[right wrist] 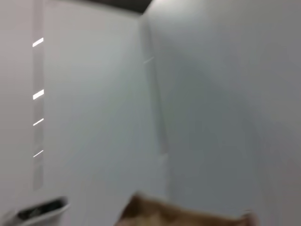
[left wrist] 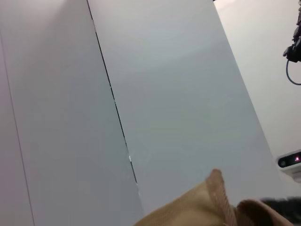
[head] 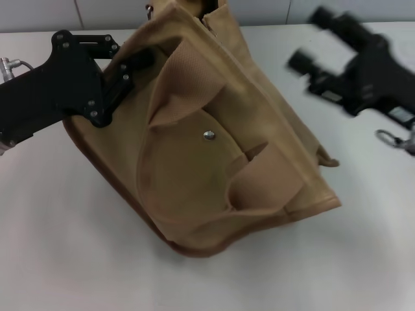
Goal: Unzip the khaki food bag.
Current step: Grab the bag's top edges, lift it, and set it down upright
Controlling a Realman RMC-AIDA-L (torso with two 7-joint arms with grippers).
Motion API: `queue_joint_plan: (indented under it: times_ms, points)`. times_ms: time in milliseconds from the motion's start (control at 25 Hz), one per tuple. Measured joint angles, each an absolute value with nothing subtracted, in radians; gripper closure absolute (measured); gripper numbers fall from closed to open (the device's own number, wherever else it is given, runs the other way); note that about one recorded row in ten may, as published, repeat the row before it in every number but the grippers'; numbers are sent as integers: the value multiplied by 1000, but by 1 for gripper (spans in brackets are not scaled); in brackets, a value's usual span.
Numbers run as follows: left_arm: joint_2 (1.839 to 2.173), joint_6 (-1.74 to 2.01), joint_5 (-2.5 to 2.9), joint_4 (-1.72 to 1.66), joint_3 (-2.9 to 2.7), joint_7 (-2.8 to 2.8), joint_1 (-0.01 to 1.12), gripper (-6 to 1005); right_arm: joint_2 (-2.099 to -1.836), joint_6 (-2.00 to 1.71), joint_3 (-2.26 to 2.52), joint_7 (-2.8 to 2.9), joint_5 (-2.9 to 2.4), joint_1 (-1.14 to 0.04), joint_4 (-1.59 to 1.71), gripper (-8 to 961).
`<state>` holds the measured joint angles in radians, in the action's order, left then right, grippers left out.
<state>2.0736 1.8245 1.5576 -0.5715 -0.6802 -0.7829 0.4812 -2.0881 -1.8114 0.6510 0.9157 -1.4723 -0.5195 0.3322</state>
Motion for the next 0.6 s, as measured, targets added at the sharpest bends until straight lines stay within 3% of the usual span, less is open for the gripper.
queue_joint_plan:
  times_ms: [520, 600]
  points:
    - [2075, 1830, 1531, -571, -734, -776, 484, 929, -2093, -1631, 854, 851, -1473, -620, 333, 166]
    - [2075, 1830, 1529, -571, -737, -776, 485, 929, -2093, -1622, 859, 849, -1473, -623, 334, 210]
